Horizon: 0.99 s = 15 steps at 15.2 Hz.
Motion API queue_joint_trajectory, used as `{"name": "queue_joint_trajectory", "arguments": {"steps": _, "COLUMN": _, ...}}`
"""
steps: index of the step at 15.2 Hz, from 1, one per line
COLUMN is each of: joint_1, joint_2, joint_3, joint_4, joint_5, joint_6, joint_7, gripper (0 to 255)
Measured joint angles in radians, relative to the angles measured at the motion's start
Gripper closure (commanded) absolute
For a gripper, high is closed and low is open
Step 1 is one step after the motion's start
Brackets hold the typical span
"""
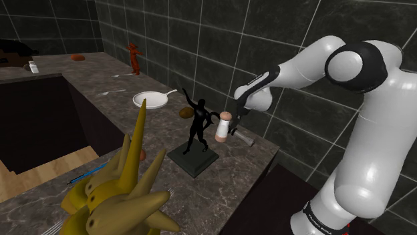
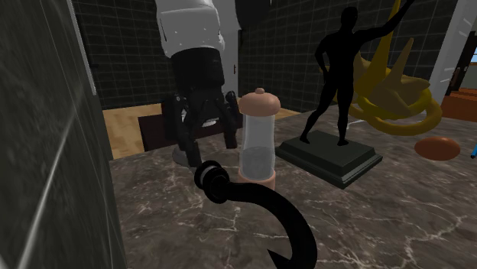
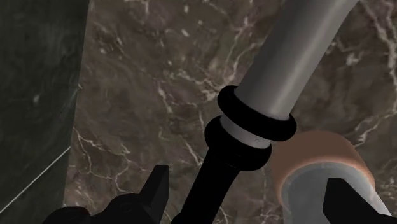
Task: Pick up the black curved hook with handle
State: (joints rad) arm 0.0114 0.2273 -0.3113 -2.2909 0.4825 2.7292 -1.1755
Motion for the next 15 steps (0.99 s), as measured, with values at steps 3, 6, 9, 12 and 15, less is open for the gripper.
{"name": "queue_joint_trajectory", "arguments": {"steps": 3, "joint_1": -0.028, "joint_2": 0.058, "joint_3": 0.037, "joint_4": 0.030, "joint_5": 0.073, "joint_6": 0.030, "joint_7": -0.069, "gripper": 0}}
{"name": "queue_joint_trajectory", "arguments": {"steps": 6, "joint_1": -0.047, "joint_2": 0.098, "joint_3": 0.065, "joint_4": 0.039, "joint_5": 0.120, "joint_6": 0.057, "joint_7": -0.109, "gripper": 0}}
{"name": "queue_joint_trajectory", "arguments": {"steps": 9, "joint_1": -0.063, "joint_2": 0.124, "joint_3": 0.087, "joint_4": 0.042, "joint_5": 0.154, "joint_6": 0.079, "joint_7": -0.141, "gripper": 0}}
{"name": "queue_joint_trajectory", "arguments": {"steps": 12, "joint_1": -0.066, "joint_2": 0.128, "joint_3": 0.090, "joint_4": 0.043, "joint_5": 0.159, "joint_6": 0.083, "joint_7": -0.146, "gripper": 255}}
{"name": "queue_joint_trajectory", "arguments": {"steps": 15, "joint_1": -0.066, "joint_2": 0.128, "joint_3": 0.090, "joint_4": 0.043, "joint_5": 0.160, "joint_6": 0.083, "joint_7": -0.146, "gripper": 255}}
